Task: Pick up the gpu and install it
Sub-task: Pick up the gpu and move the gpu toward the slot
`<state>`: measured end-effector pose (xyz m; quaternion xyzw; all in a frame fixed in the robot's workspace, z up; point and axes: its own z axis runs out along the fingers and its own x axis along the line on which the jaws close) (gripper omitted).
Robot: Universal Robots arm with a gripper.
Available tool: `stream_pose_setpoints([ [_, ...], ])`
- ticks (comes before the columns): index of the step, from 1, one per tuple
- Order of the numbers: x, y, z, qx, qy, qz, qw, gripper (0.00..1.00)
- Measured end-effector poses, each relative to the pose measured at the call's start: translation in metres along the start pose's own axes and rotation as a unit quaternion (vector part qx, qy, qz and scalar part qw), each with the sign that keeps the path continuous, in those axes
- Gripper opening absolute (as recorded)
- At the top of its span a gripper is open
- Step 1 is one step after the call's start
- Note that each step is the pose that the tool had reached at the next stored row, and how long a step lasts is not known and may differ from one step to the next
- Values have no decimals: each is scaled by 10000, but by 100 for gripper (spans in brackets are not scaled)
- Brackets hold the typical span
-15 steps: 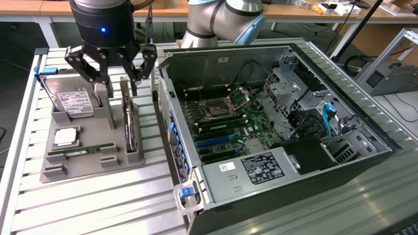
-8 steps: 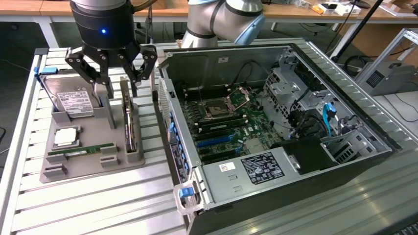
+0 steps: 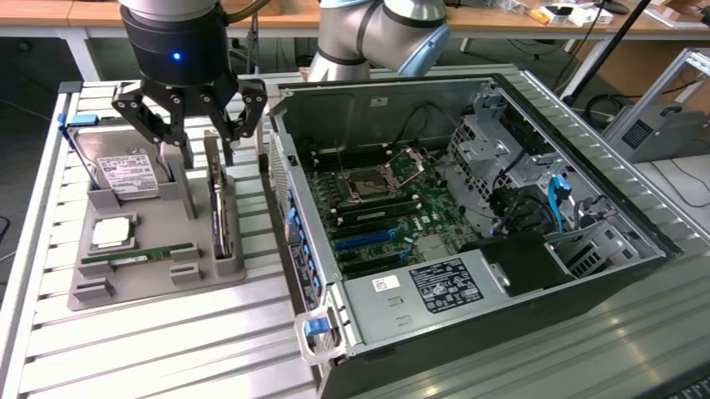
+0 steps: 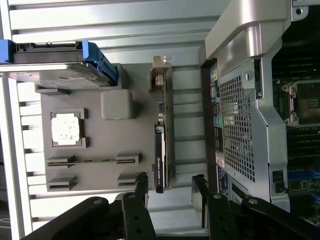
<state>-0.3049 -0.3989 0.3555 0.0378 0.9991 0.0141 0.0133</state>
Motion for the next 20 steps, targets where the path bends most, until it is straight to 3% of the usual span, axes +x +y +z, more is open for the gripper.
stream_pose_setpoints([
  [20,2,-2,64,0,0,0,10000,48],
])
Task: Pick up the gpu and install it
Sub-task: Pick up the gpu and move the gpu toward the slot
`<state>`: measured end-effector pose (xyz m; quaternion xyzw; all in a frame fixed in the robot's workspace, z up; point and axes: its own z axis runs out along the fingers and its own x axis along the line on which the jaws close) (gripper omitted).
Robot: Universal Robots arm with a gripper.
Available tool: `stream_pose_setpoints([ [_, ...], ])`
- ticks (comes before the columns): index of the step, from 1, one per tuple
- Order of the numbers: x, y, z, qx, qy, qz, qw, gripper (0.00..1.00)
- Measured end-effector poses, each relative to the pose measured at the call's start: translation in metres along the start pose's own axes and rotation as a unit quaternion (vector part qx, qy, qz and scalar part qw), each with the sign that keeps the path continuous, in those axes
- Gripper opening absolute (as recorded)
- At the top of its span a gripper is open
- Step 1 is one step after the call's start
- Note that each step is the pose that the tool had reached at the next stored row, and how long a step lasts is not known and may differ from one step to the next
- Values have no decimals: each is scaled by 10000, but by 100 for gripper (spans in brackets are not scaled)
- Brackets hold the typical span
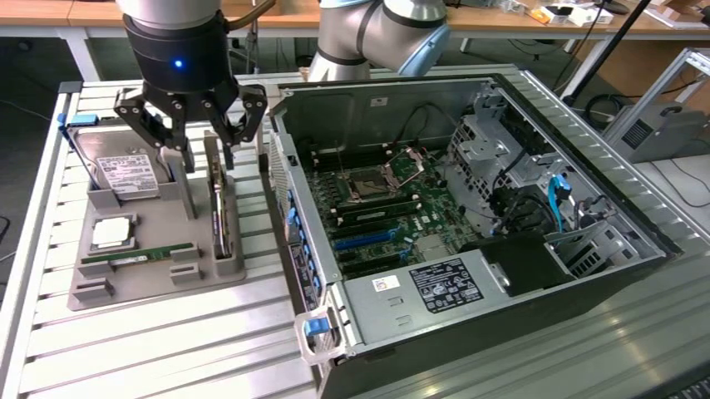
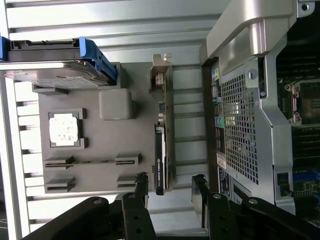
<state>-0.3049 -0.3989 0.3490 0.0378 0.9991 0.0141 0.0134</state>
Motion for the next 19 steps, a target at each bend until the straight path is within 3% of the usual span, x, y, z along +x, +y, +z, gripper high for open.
stream_pose_setpoints([
  [19,1,-2,58,0,0,0,10000,48],
])
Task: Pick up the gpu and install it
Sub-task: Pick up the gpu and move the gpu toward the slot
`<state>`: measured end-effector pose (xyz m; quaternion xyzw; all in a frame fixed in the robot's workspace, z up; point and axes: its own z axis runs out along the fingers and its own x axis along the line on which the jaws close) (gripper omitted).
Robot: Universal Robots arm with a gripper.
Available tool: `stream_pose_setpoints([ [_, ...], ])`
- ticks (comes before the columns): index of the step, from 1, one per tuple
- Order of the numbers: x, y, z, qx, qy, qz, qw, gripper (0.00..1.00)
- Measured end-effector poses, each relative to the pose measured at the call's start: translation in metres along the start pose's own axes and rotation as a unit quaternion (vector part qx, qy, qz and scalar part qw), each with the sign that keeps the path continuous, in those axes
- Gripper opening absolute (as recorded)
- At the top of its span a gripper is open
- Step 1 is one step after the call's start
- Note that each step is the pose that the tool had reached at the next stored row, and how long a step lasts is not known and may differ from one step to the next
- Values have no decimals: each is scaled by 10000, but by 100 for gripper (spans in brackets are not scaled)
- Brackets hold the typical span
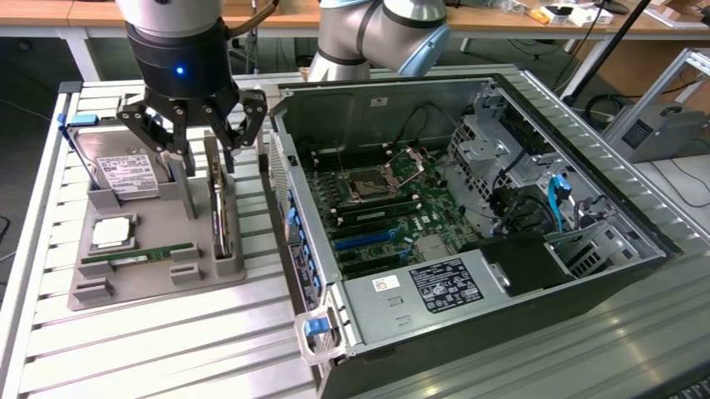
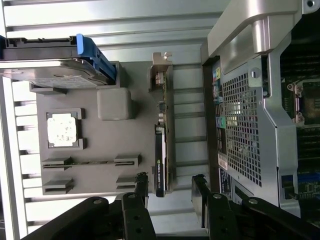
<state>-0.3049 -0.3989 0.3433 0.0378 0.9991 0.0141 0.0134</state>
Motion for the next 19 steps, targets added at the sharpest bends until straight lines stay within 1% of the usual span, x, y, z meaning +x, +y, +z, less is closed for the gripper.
stream_pose_setpoints([
  [19,2,-2,61,0,0,0,10000,48],
])
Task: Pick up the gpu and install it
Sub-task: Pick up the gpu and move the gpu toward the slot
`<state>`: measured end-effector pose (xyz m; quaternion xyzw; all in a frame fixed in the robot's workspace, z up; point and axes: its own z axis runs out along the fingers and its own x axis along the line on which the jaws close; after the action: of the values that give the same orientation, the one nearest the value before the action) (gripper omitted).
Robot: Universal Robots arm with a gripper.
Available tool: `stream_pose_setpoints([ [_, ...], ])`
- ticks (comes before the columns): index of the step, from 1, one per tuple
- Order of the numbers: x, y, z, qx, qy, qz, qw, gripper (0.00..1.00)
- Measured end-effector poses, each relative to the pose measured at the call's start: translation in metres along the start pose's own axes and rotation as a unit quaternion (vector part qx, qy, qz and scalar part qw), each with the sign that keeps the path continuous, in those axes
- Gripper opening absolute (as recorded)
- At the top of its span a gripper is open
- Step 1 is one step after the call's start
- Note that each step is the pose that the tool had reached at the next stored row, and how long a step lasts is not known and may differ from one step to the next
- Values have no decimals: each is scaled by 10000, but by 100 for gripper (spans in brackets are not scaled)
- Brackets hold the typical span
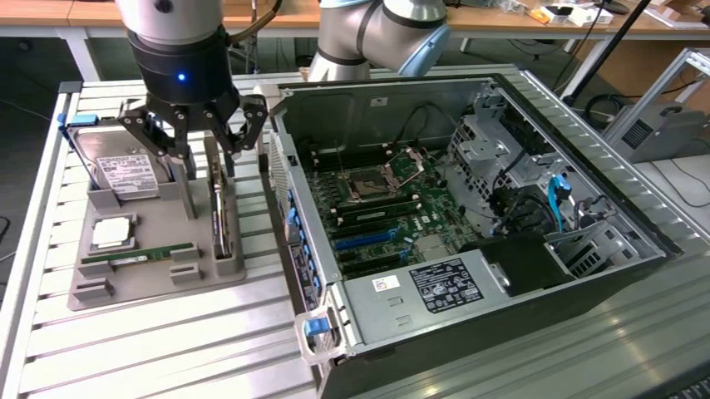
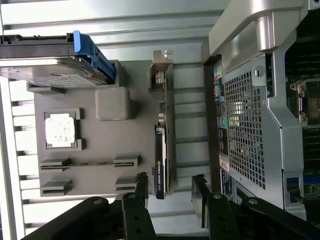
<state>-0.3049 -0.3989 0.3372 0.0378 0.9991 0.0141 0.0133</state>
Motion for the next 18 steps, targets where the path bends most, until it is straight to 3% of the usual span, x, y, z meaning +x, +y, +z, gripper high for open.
stream_pose_setpoints([
  [18,1,-2,55,0,0,0,10000,48],
])
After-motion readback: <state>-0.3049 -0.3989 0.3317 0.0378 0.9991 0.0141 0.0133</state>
